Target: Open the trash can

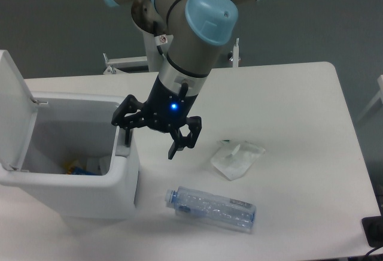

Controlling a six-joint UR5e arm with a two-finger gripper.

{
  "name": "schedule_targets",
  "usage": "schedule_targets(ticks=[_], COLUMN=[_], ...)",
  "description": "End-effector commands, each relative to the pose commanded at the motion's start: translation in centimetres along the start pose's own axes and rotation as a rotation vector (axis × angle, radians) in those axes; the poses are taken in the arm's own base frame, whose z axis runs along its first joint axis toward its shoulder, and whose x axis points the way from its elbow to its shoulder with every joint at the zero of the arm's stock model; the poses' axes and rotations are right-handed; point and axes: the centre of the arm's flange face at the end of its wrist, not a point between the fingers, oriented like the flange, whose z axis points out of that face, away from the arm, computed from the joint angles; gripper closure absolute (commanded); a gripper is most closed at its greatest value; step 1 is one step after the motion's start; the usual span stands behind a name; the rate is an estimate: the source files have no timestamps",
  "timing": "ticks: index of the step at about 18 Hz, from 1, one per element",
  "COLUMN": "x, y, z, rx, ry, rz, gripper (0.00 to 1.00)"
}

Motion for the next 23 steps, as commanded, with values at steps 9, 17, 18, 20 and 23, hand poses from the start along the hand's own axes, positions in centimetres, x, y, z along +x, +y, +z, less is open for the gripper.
schedule_targets(ticks=[9,17,18,20,23], x=[-4.8,-14.3,-15.5,-18.7,-22.4], y=[0.1,2.2,2.7,4.2,5.9], z=[-3.2,-2.4,-2.5,-2.2,-1.1], rx=[0.062,0.038,0.014,-0.044,-0.138], ry=[-0.053,-0.157,-0.19,-0.25,-0.308], rz=[-0.037,-0.074,-0.067,-0.077,-0.024], gripper=[0.0,0.0,0.0,0.0,0.0])
